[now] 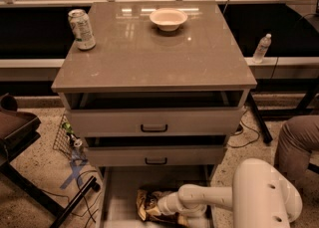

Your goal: Pick brown chip bag from bottom drawer and place on counter

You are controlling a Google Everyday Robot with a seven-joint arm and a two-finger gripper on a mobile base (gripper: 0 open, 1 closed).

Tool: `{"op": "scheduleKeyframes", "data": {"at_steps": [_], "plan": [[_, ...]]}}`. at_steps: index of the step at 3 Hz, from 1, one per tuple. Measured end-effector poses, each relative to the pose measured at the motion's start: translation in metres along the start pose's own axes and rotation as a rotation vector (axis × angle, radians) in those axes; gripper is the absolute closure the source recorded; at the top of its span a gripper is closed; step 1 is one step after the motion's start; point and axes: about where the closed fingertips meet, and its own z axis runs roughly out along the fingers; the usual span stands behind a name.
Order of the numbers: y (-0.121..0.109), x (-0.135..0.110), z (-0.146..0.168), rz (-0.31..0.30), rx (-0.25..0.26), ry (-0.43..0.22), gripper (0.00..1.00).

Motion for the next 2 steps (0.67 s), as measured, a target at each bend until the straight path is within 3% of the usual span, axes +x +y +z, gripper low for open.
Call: {"op": "scheduleKeyframes", "data": {"at_steps": [2], "plan": [[0.0012,-0.0021,-0.0033,-0.001,0.001,-0.002,1.00]]}}
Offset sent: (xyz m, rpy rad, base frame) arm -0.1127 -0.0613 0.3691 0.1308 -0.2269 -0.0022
